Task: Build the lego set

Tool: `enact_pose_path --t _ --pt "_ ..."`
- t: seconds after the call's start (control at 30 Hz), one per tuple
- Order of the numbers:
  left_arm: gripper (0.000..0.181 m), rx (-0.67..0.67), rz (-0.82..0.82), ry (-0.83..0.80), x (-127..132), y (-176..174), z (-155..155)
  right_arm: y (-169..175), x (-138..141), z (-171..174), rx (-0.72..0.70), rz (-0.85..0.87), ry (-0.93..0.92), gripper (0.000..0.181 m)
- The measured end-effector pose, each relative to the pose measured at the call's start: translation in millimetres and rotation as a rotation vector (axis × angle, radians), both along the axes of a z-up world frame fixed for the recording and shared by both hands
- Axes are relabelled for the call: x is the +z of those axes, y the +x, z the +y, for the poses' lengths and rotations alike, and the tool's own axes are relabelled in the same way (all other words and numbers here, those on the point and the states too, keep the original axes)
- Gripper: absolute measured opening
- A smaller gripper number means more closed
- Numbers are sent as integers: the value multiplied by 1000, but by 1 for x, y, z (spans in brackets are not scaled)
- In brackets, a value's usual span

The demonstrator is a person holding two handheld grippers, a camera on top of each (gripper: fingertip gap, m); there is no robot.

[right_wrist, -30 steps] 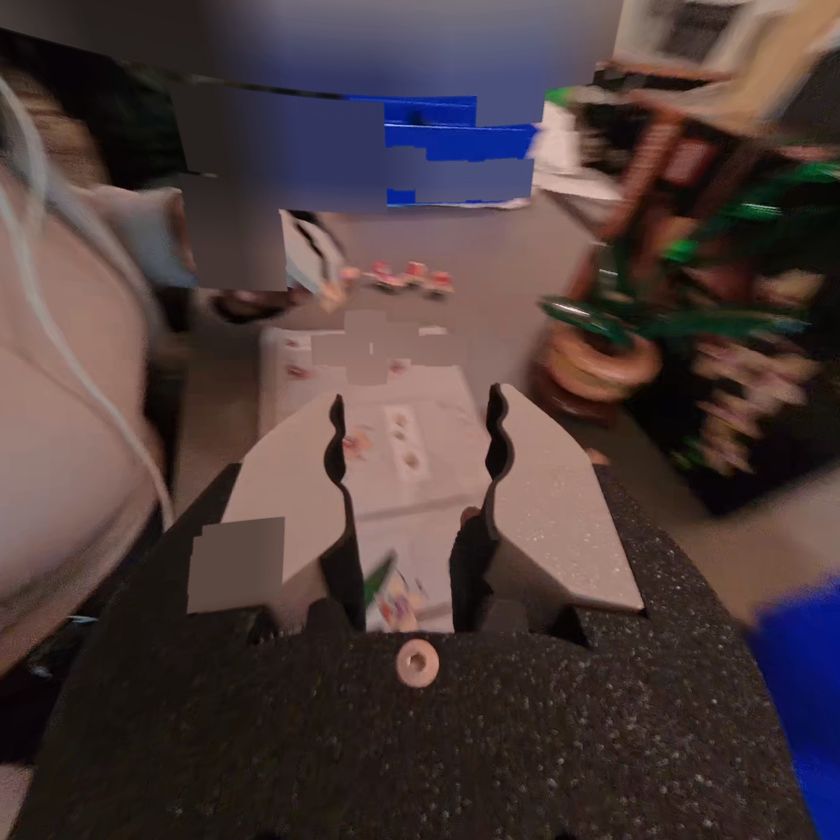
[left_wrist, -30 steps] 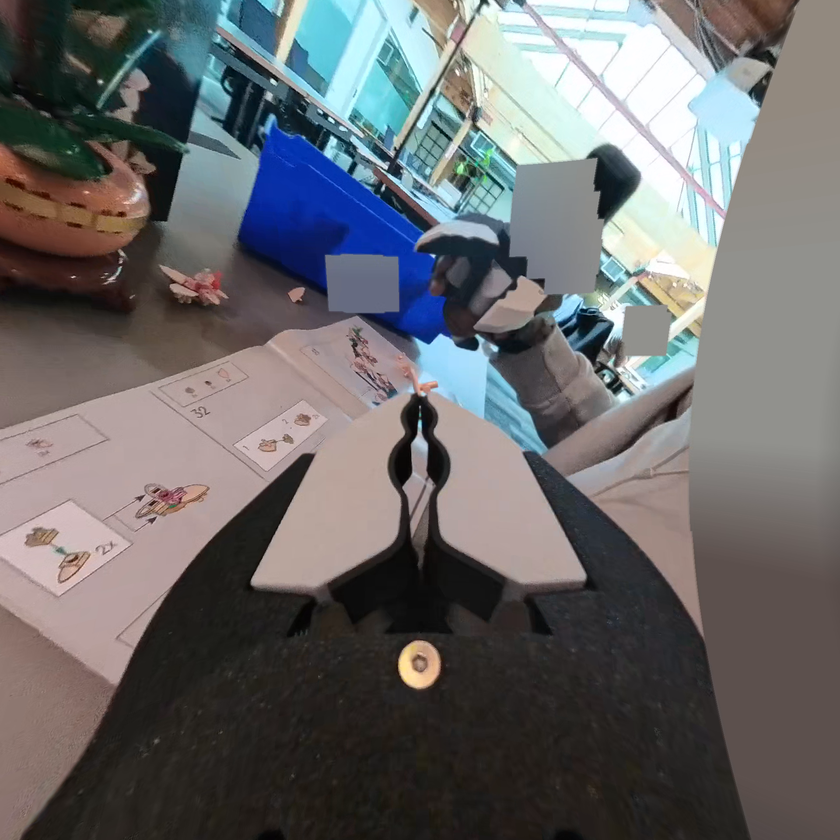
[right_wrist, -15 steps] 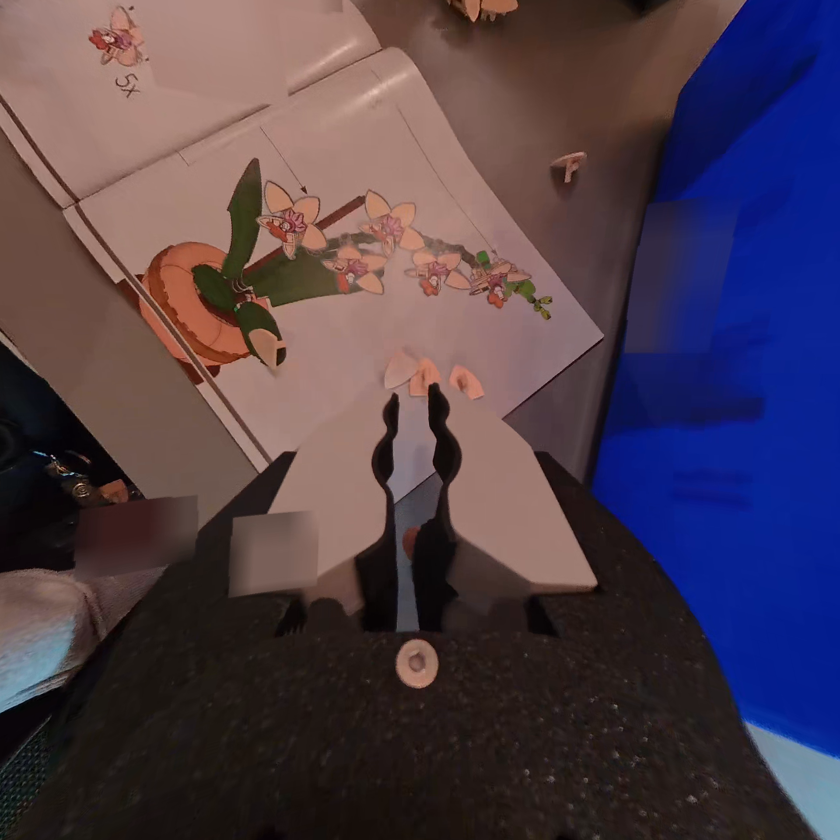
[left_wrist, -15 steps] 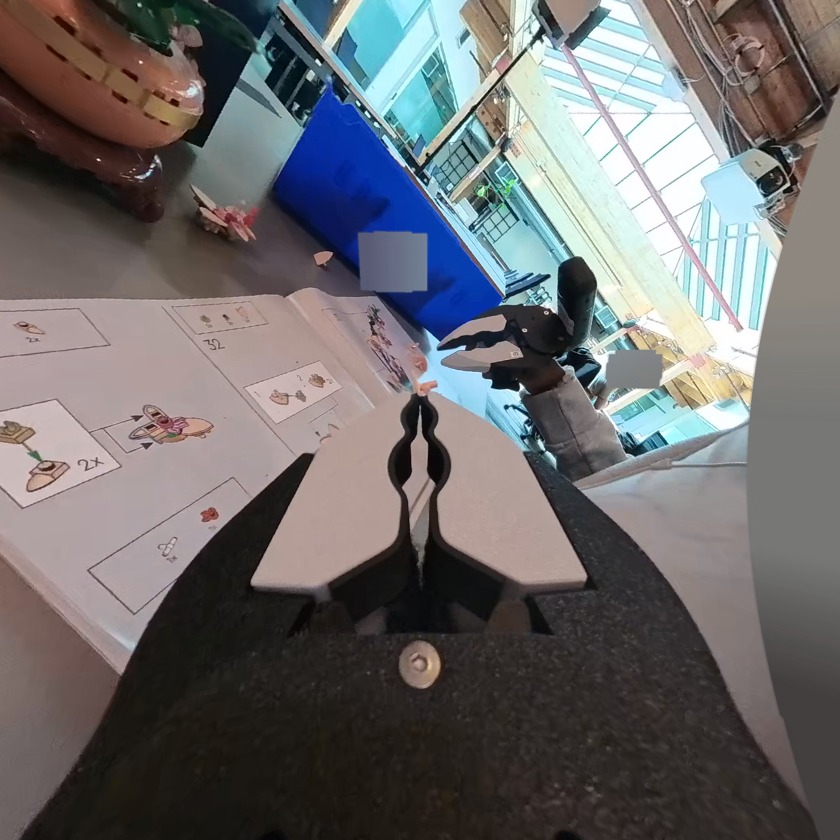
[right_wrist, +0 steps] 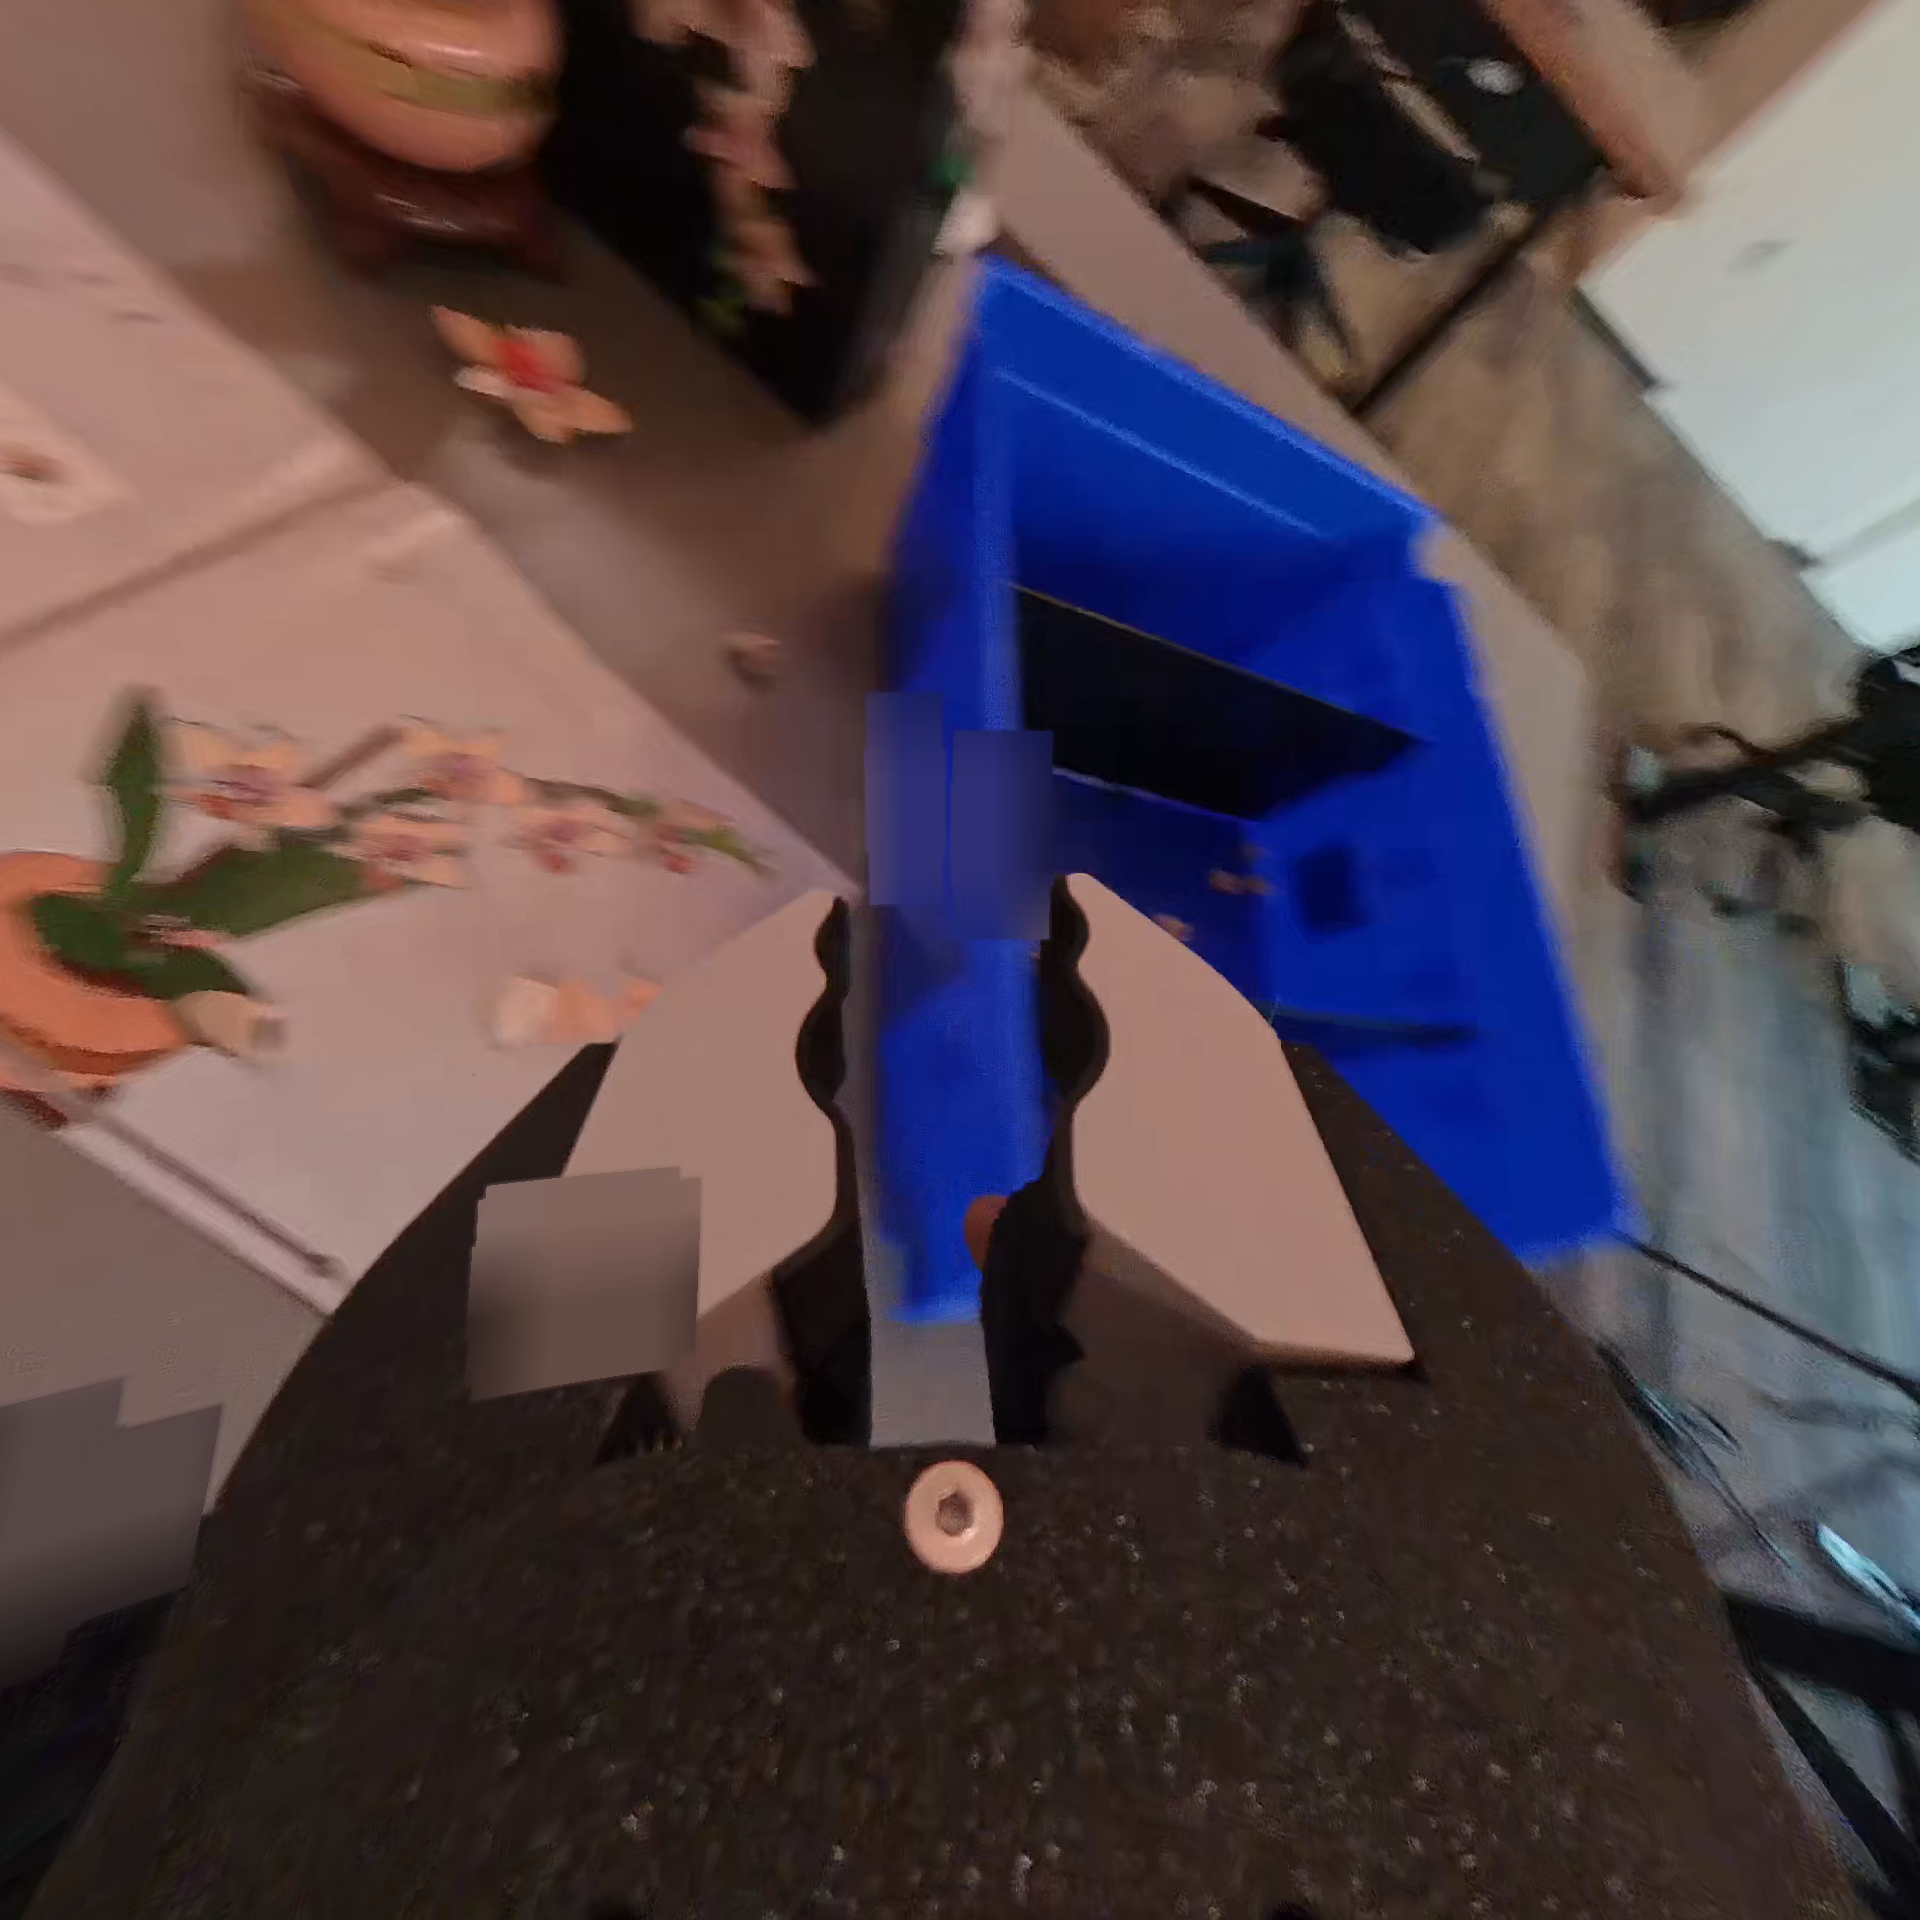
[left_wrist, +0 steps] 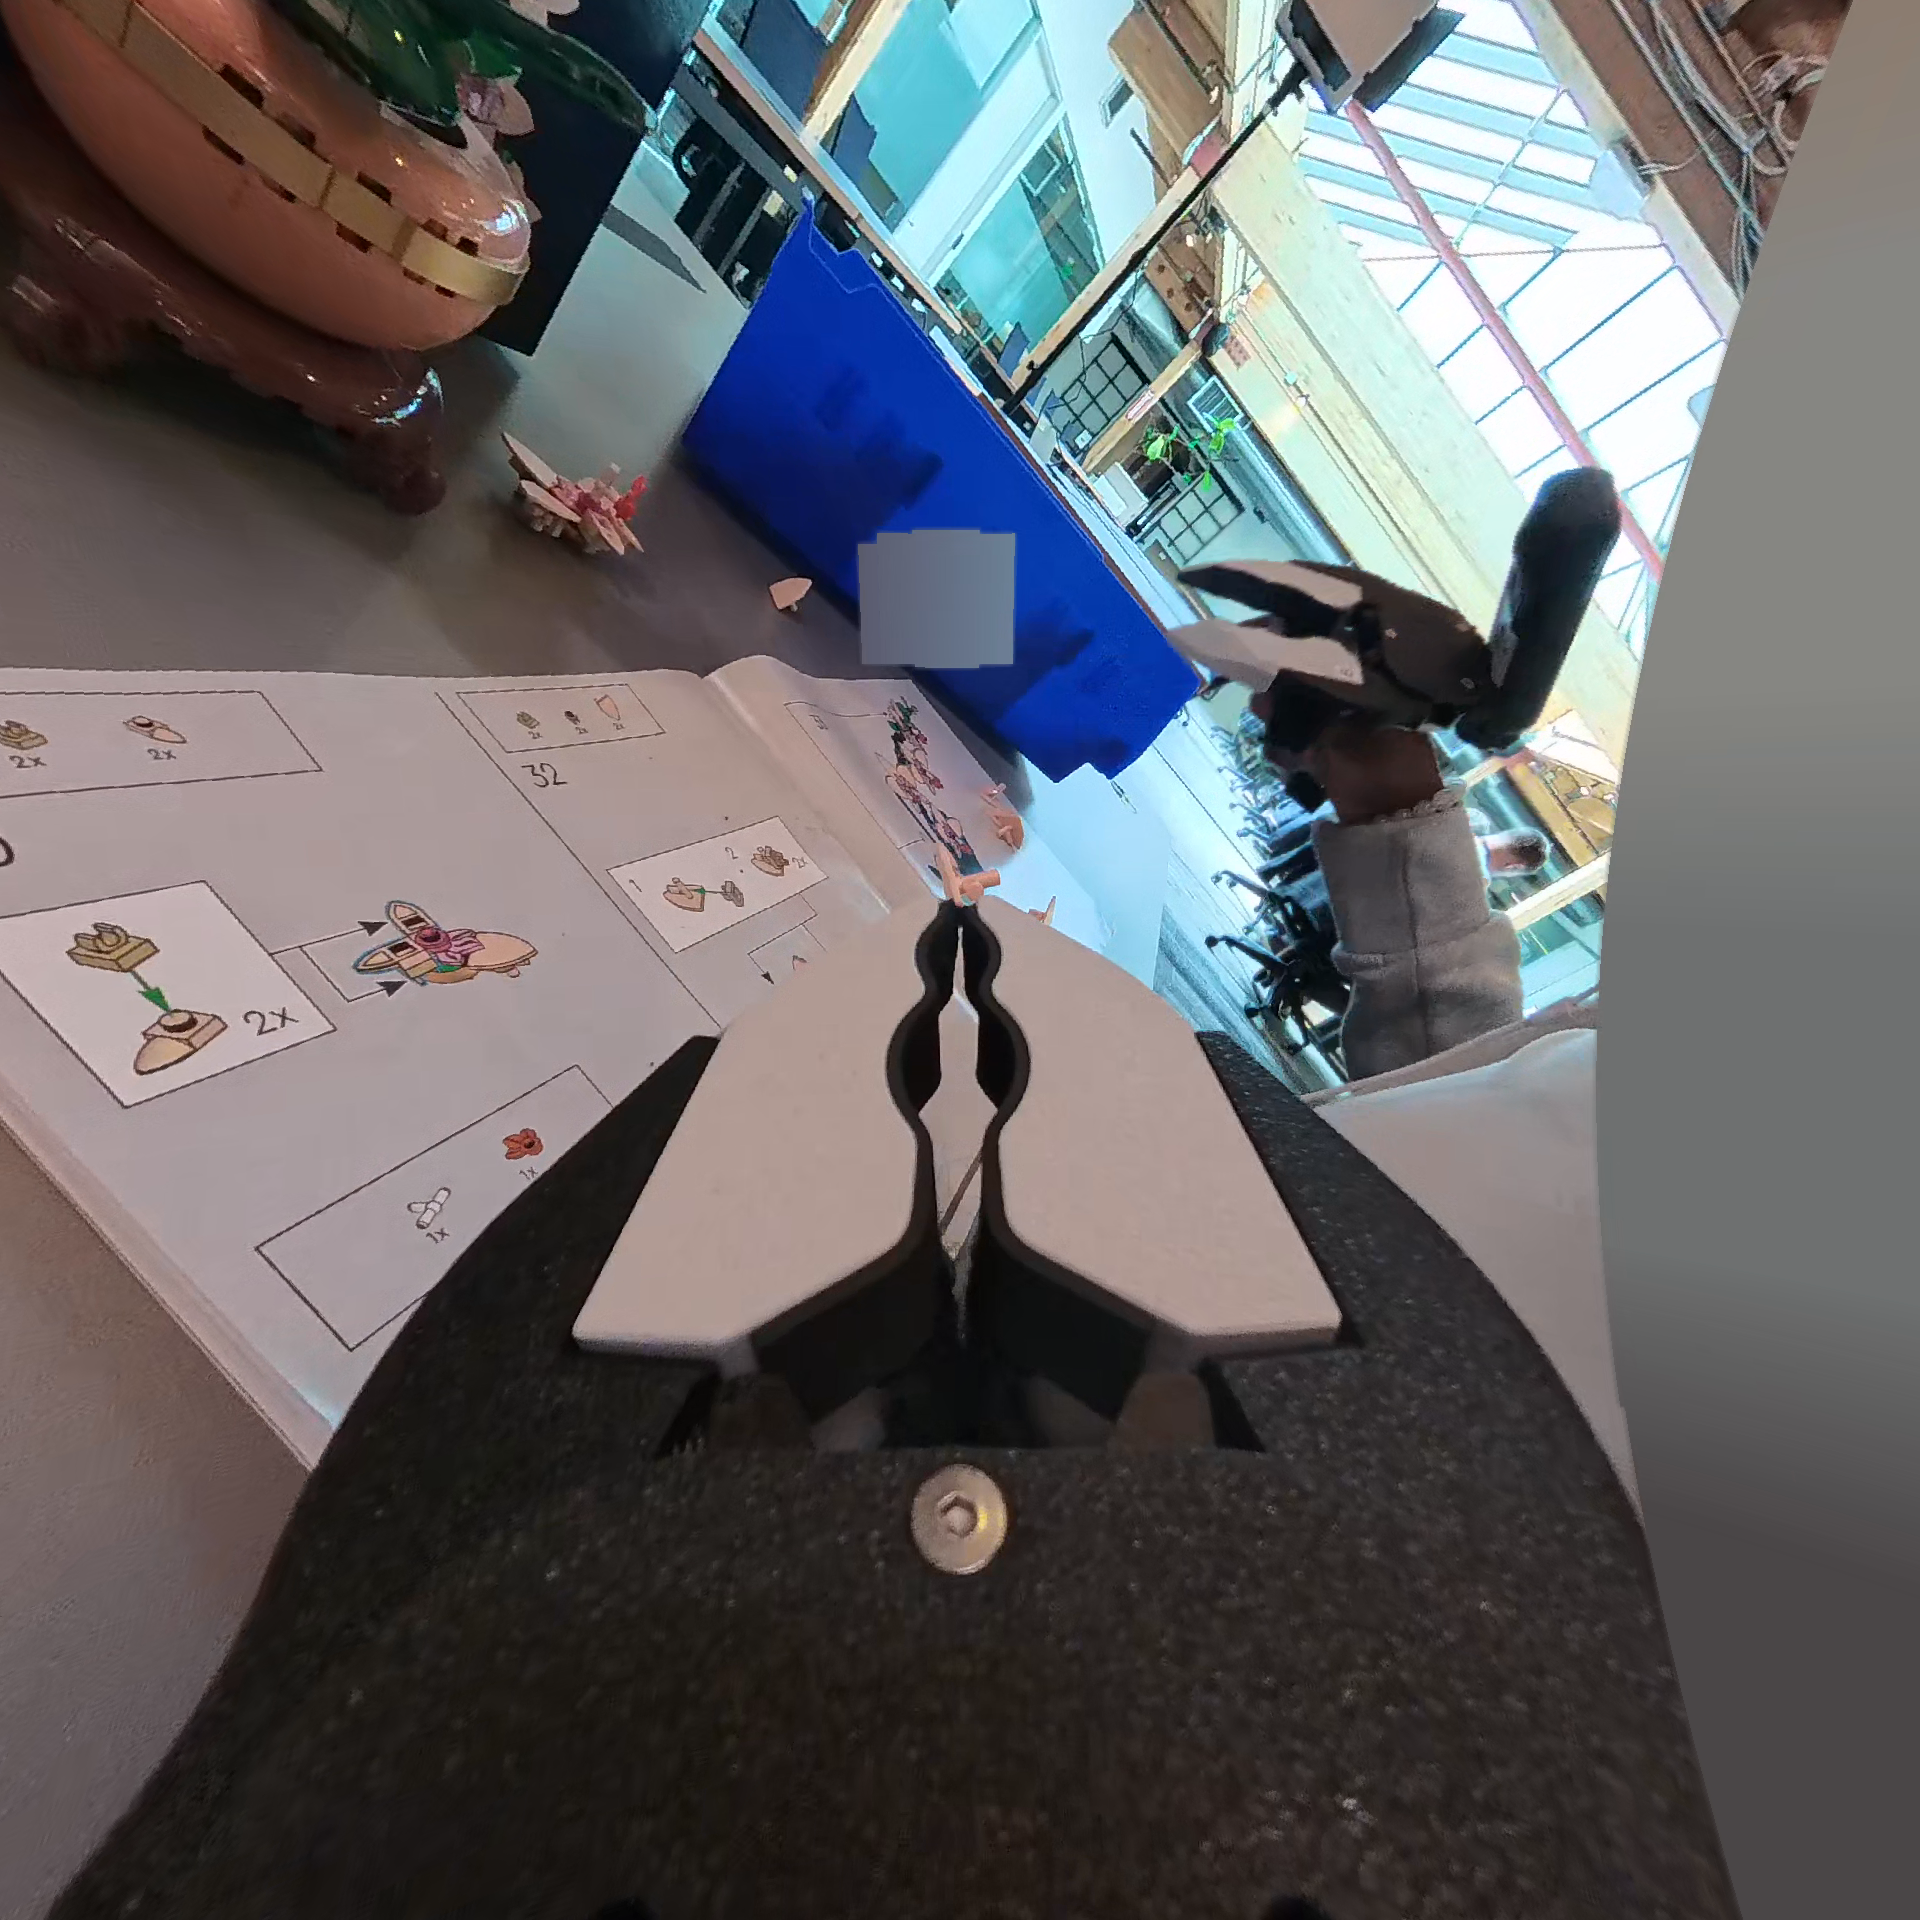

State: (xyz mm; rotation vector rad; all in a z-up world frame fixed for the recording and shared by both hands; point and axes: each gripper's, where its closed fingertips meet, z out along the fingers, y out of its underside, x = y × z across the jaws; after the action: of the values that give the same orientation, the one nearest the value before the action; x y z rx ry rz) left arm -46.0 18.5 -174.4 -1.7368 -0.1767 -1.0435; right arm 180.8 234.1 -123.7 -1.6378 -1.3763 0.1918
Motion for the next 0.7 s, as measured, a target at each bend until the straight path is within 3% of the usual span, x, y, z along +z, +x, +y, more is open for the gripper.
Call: enact_pose_path --t 0.07,0.17,0.2,0.27,0.33,0.43,0.5,0.6,0.7 --pt "0 4 -5 3 0 -1 0 33 2 19 -101 -54 -5 33" --pt "0 17 4 0 0 -2 1 61 -28 26 -146 -175 -205 36" --pt "0 19 9 -2 -1 -2 1 57 -34 20 -109 -167 -284 37" --pt "0 23 24 -9 -2 -1 1 44 -42 -2 13 -186 -418 18" --pt "0 29 41 -16 -4 -1 2 39 -35 -4 86 -271 -405 14" --pt "0 31 43 -18 -4 -1 3 9 12 28 211 -206 -277 21" --pt "0 26 34 -20 -4 0 3 -10 17 62 280 -241 -292 20" --pt "0 24 31 -12 -3 0 2 -6 -33 122 286 -548 -404 29" --pt "0 39 23 -2 -2 -3 2 4 -81 147 253 -730 -576 27"
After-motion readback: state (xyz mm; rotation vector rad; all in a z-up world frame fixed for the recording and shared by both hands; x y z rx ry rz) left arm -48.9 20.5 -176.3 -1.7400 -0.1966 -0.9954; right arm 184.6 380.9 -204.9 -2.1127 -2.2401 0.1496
